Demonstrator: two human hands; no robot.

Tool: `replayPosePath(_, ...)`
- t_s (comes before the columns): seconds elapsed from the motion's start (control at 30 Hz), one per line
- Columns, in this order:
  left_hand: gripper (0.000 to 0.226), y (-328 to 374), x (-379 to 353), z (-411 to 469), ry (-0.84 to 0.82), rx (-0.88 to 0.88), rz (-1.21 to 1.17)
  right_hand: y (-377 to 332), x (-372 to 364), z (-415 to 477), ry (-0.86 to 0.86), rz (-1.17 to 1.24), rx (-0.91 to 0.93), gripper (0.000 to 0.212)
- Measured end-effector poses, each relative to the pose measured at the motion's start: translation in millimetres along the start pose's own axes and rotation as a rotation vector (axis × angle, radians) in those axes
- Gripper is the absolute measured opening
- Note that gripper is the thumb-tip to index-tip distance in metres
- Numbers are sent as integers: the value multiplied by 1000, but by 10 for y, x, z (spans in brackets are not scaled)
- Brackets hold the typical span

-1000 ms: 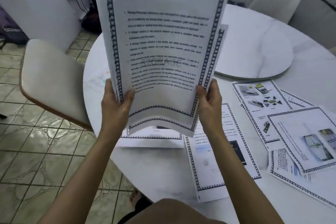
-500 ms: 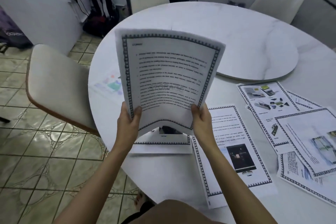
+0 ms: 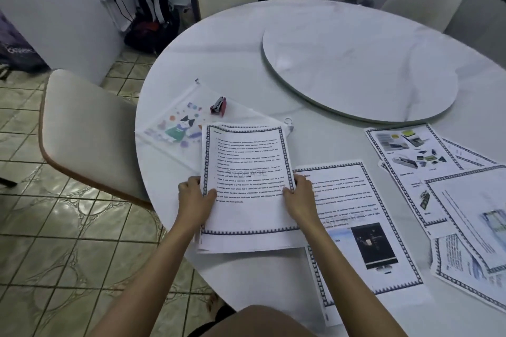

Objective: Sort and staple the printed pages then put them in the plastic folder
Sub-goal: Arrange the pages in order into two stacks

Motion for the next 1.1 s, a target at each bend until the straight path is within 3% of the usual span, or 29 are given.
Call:
replayPosePath(0.27,48,-35,21,100,-57,125,-180,18,-48,-35,69,-63,-86,49)
replayPosePath(0.5,33,2,-18,11,-36,-66,-208,55,-47,77,14,-11,-122,41)
replayPosePath(0.63,32,144,53,-91,13,-214,-239,-10,60,35,19,146,41,5)
replayPosePath(0.9,15,524,204,-362,280,-481,-315,-329,321,-234,154,469,336,9)
replayPosePath(1.1,19,494,208,-590,410,-533,-391,-402,408,-482,130,586,467,14)
Point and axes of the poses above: each hand's wrist, its own z-axis towards the middle knuckle, its own x-axis out of the back of the hand, y = z × x, the point moved 3 cm from there along z, towards the middle knuckle, and after that the axes turned 1 degree about z, right-handed, at the moved point
